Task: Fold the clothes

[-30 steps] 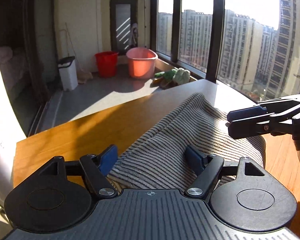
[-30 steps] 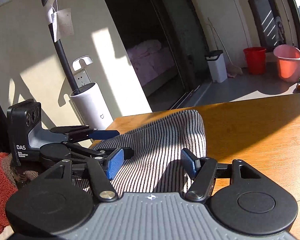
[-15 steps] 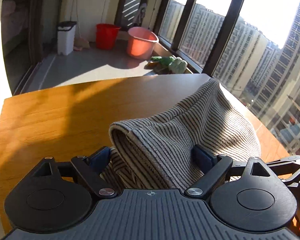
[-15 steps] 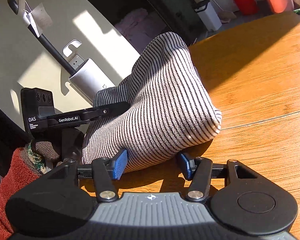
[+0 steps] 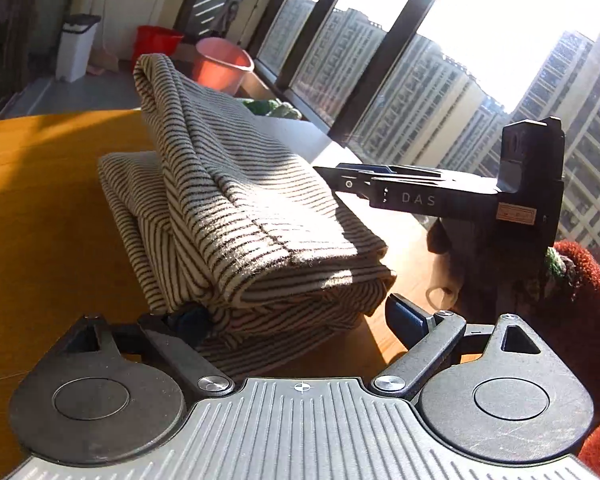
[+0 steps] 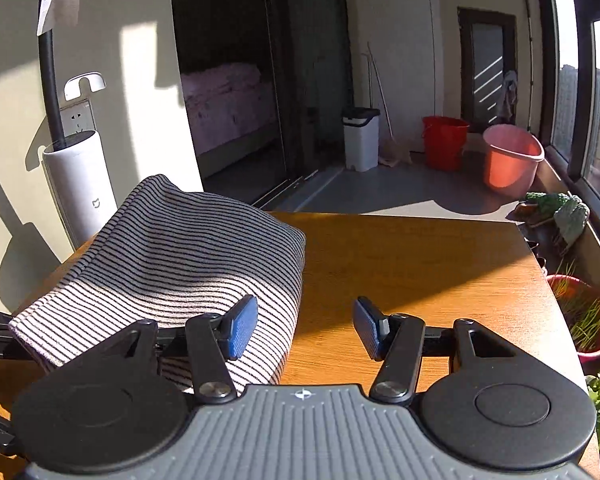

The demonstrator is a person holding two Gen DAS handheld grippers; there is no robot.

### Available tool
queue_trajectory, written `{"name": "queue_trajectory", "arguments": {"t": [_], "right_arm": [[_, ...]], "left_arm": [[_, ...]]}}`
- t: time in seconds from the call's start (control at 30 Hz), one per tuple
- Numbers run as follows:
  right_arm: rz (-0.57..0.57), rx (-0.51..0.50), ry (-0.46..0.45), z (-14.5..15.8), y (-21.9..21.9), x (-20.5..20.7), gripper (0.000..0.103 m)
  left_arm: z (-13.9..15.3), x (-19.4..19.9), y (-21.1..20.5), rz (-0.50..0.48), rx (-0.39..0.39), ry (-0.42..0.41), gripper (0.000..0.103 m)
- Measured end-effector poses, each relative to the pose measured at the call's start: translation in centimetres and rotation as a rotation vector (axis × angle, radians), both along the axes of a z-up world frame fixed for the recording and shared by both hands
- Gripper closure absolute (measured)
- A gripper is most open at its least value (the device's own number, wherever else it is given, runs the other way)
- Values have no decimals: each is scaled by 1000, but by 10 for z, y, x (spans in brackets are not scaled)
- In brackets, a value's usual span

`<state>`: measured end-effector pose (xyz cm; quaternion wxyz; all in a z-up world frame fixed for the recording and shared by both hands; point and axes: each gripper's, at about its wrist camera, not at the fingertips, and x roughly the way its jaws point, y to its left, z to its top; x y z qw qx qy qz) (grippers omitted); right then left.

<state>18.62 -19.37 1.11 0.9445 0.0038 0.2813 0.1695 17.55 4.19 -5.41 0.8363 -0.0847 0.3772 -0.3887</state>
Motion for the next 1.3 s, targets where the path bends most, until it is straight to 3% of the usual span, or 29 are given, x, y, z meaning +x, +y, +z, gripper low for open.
{"name": "queue_trajectory", "arguments": {"t": [0.13,0.27,0.37,0.4,0.47,0.57,0.63,0.77,0.87,0.9,0.97,1.03,1.17,1.3], "right_arm": [[15,15,-17,11,-3,-4,48],[111,64,-63,28,5,-21,48],[227,110,-71,33,24,-32,48],[272,107,-33,25,36,-32,48],[314,65,32,3,59,-32,48],[324,-59,-80,-10,83,-55,48],[331,-61,-68,-6,83,-58,48],[352,-107,-85,-3,83,-68,48],[365,-150,-127,3,82,-78,48],[368,-156,-148,6,81,-81,48],[412,-145,-195,11,79,-92,45],[493,-169,-205,8,85,-102,30],[522,-404,-331,-13,110,-121,29],[469,-289,-301,-5,105,-108,33]], "left_arm": [[-2,-9,-7,-31,-20,-14,9],[8,-20,21,-51,-78,-20,10],[23,-29,51,2,-117,-70,10],[29,-29,61,30,-137,-85,10],[42,-25,76,96,-198,-106,10],[56,-10,84,183,-233,-130,11],[59,7,78,234,-210,-142,18],[52,48,53,330,-88,-139,35],[40,79,39,402,23,-112,58],[38,85,39,411,44,-103,60],[34,88,39,412,70,-104,61],[36,79,41,406,91,-128,62],[42,70,40,401,118,-164,63],[46,65,38,395,125,-173,63]]}}
